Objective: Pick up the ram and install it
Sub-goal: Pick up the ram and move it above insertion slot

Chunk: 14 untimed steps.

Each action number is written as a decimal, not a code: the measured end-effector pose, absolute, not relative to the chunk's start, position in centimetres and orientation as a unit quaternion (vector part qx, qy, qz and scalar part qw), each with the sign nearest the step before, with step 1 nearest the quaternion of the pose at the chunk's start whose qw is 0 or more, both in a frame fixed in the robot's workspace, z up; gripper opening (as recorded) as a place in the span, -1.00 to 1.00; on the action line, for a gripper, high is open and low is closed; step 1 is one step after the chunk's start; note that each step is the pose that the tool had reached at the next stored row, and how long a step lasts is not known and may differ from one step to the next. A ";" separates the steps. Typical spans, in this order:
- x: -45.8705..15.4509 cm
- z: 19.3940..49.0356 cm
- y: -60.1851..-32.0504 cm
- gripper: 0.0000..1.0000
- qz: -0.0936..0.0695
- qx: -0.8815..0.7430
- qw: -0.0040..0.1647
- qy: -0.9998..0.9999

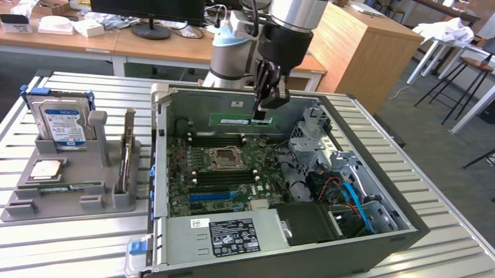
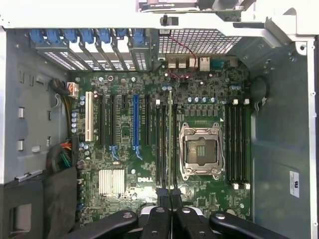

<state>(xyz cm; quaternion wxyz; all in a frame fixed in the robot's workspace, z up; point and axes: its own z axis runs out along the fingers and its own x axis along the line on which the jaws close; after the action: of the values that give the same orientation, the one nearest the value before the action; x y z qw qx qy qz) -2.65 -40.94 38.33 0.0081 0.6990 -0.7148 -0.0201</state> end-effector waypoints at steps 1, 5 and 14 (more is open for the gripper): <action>-2.6 38.2 -40.9 -0.77 -0.020 0.699 0.008 -0.715; -2.7 37.6 -40.9 -0.77 -0.020 0.699 0.008 -0.715; -2.8 36.3 -40.9 -0.77 -0.020 0.699 0.008 -0.715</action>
<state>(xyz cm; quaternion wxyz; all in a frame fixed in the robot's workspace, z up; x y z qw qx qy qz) -2.77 -40.94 36.33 0.0081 0.6990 -0.7148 -0.0201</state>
